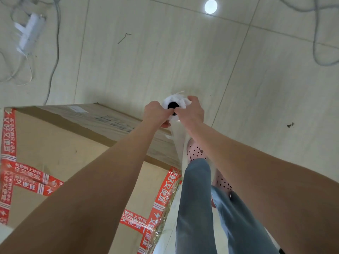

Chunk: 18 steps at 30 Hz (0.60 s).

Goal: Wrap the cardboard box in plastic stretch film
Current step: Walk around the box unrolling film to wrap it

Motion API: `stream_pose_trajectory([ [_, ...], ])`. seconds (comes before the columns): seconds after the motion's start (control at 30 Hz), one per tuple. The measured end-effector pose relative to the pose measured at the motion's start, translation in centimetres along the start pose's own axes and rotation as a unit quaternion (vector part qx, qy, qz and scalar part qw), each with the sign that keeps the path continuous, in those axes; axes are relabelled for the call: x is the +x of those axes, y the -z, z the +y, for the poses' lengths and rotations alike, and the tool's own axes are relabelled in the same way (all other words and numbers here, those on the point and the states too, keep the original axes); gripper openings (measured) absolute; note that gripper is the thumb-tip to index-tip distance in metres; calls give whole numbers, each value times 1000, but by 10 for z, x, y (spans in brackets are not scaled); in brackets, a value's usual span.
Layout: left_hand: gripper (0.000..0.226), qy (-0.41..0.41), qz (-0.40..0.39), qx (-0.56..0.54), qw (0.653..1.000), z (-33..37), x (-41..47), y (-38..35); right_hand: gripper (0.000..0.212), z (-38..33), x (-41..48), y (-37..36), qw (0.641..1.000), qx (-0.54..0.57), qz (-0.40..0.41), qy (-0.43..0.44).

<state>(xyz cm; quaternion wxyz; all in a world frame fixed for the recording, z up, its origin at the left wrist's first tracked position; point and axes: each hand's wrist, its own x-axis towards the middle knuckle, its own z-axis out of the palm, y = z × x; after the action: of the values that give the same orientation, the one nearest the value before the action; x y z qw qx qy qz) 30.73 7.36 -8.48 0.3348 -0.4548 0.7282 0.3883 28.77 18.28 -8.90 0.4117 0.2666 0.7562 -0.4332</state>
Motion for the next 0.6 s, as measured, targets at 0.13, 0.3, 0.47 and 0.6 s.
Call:
stream_pose_trajectory([
  [0.13, 26, -125, 30, 171, 977, 12, 0, 12, 65, -7, 1, -3, 998, 29, -44, -32],
  [0.3, 62, -266, -24, 332, 905, 32, 6, 15, 67, -19, 7, 2, 998, 0, -56, -27],
  [0.47, 42, -290, -30, 440, 849, 58, 9, 12, 61, -33, 16, 13, 994, -70, -66, -50],
  [0.6, 16, -253, -21, 406, 878, 68, 13, 20, 71, -49, 25, 14, 989, -123, -76, -28],
])
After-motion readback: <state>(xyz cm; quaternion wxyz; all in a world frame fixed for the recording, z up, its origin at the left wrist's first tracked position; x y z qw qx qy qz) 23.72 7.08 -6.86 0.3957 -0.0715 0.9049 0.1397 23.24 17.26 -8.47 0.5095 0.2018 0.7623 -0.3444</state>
